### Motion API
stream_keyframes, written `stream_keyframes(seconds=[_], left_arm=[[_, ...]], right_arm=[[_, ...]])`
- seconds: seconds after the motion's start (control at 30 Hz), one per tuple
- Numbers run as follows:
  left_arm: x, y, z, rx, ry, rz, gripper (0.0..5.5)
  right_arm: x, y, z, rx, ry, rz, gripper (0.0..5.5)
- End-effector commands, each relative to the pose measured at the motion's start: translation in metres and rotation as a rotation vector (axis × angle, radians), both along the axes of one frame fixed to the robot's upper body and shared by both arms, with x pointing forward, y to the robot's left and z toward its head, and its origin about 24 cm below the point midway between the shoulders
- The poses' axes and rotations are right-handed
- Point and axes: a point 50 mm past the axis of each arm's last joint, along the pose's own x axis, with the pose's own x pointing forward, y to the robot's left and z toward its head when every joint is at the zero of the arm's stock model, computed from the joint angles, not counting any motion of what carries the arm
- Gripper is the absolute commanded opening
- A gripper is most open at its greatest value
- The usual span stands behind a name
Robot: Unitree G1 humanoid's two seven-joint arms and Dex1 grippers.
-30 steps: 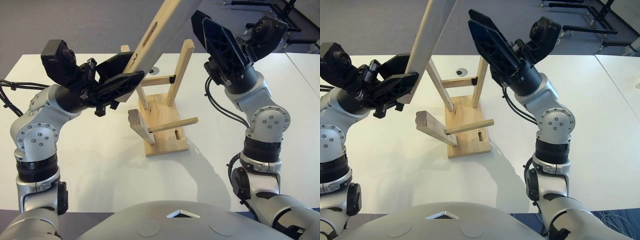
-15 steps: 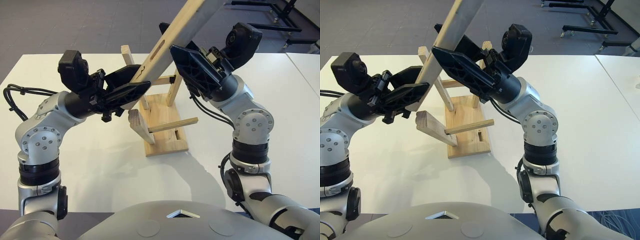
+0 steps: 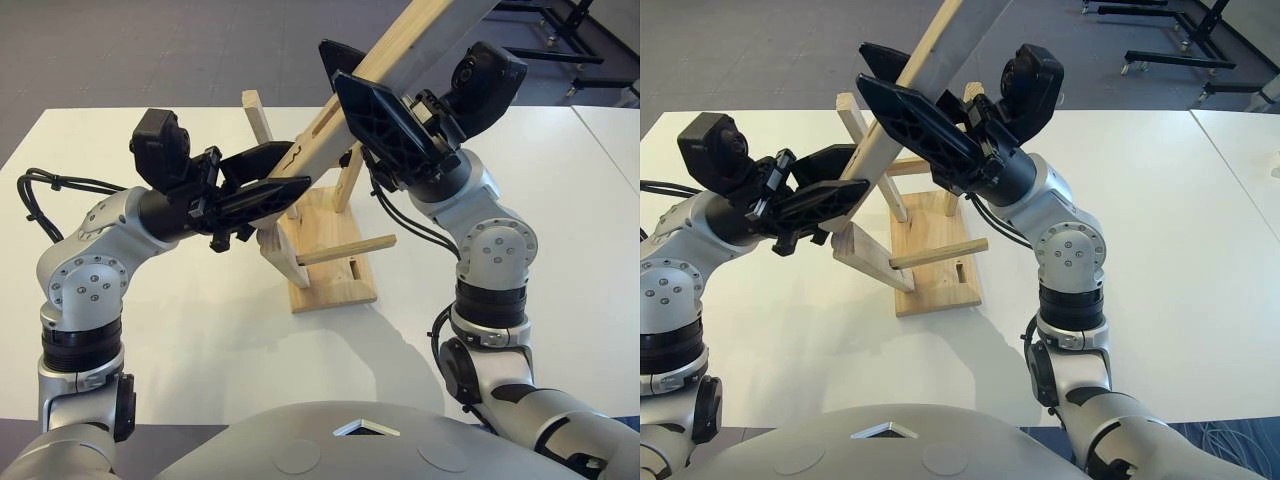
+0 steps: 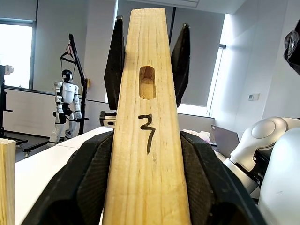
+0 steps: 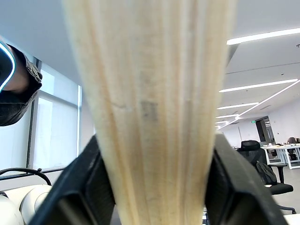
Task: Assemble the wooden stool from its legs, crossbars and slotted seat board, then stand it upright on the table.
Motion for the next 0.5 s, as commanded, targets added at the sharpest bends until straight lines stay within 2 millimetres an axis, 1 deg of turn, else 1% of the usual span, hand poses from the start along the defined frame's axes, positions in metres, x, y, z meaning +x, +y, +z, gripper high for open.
stream_keyframes(seconds=[0.03, 0.13, 0.2, 0.27, 0.33, 0.37, 0.43, 0.47, 0.5], left_arm=[[0.0, 0.006, 0.0, 0.003, 0.01, 0.018, 2.05], [0.001, 0.008, 0.0, -0.007, 0.009, 0.034, 2.05], [0.006, 0.011, 0.0, -0.01, 0.012, 0.088, 2.05], [0.01, 0.015, 0.0, -0.013, 0.013, 0.139, 2.57], [0.011, 0.019, 0.0, -0.002, 0.01, 0.176, 2.94], [0.013, 0.024, 0.002, 0.004, 0.005, 0.21, 3.13], [0.016, 0.035, 0.004, 0.033, -0.009, 0.308, 3.38], [0.017, 0.039, 0.004, 0.049, -0.014, 0.341, 3.58], [0.013, 0.044, 0.005, 0.071, -0.021, 0.364, 3.72]], right_arm=[[0.002, -0.01, 0.01, 0.123, 0.036, 0.004, 2.09], [0.001, -0.014, 0.011, 0.144, 0.024, -0.002, 2.09], [0.0, -0.017, 0.011, 0.155, 0.025, 0.007, 2.09], [0.001, -0.021, 0.012, 0.156, 0.019, -0.013, 2.09], [0.006, -0.033, 0.012, 0.15, 0.038, -0.035, 2.07], [0.01, -0.043, 0.013, 0.159, 0.047, -0.07, 2.07], [0.016, -0.061, 0.015, 0.142, 0.049, -0.183, 2.07], [0.018, -0.068, 0.014, 0.126, 0.041, -0.239, 2.07], [0.017, -0.08, 0.012, 0.141, 0.04, -0.304, 2.07]])
